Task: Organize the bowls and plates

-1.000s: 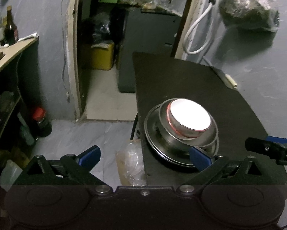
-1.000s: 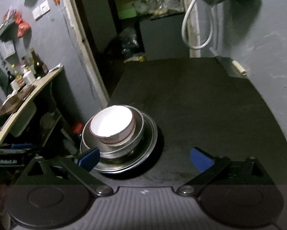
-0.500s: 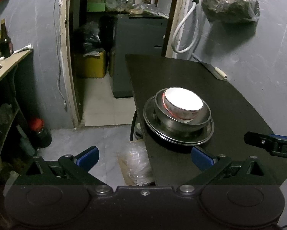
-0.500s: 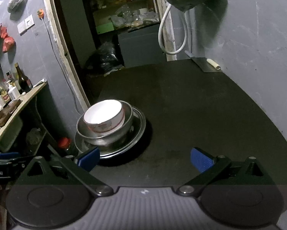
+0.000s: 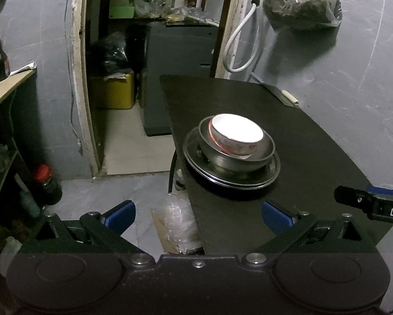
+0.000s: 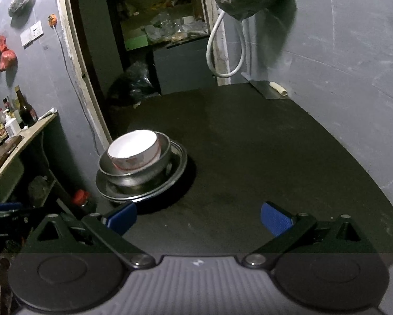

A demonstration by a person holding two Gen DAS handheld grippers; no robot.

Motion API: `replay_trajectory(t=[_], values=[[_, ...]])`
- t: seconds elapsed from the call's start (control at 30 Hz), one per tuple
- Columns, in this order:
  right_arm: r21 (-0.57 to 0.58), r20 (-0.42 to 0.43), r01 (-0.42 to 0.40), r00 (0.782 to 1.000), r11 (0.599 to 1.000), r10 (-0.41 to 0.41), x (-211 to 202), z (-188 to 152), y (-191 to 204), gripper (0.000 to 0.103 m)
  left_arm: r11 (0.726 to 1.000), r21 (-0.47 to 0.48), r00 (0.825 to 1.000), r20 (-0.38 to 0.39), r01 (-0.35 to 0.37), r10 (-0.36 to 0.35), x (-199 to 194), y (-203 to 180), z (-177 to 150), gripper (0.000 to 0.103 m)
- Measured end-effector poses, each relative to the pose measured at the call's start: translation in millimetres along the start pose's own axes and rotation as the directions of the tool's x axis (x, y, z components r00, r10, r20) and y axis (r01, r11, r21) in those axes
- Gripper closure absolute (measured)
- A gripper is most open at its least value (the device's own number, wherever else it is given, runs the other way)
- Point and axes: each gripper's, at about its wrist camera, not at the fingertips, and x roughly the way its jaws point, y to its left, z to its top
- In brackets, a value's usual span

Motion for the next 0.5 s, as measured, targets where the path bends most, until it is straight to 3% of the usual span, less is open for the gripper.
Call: replay_trajectory(t=[0.5], values=[[-0.033,-0.023,-0.041,0.999,0.999,0.041,6.9,1.9,-2.2,0.000,0.999,-0.023,0.999,-0.014,-0.035,0.034,-0.2,-4.9,-4.6,0.001]])
